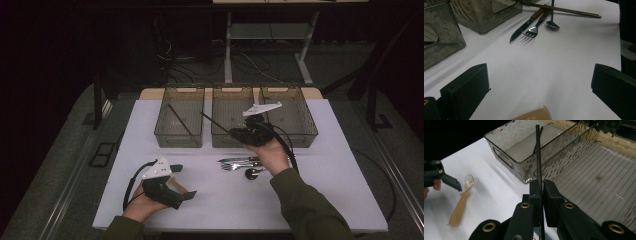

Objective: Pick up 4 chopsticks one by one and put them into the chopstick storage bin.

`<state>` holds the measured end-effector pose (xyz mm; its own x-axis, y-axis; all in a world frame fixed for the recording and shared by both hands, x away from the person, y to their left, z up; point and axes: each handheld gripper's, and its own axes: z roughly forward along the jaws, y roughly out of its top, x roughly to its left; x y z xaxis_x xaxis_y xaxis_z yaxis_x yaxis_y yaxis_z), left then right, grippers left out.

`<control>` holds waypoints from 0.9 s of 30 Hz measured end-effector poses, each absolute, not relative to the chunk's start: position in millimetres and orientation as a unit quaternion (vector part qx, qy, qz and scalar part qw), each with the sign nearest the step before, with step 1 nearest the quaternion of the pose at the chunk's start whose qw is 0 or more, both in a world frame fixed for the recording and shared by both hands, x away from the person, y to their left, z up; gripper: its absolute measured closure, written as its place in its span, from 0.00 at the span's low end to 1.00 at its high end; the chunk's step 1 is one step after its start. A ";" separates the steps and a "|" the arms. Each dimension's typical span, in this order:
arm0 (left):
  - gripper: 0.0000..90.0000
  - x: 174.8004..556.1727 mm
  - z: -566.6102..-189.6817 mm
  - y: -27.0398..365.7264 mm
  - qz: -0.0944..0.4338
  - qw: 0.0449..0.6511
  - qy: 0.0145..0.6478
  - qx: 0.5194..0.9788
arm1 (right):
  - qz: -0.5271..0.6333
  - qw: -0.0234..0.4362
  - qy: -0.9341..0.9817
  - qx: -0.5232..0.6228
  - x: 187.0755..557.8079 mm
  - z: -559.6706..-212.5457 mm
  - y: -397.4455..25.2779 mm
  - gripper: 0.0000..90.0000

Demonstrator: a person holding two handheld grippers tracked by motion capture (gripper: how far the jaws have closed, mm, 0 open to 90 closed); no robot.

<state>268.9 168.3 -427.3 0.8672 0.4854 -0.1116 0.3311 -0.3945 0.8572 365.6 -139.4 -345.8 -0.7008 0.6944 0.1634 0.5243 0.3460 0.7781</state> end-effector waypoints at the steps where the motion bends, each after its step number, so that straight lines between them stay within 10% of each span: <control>1: 0.01 268.9 -427.3 168.2 0.078 0.493 0.245 0.831 | 0.432 0.098 0.815 0.373 367.5 -345.0 -137.4 0.95; 27: 0.01 268.2 -426.7 167.1 0.076 0.497 0.238 0.831 | 0.412 0.111 0.822 0.377 420.1 -325.2 -75.7 0.95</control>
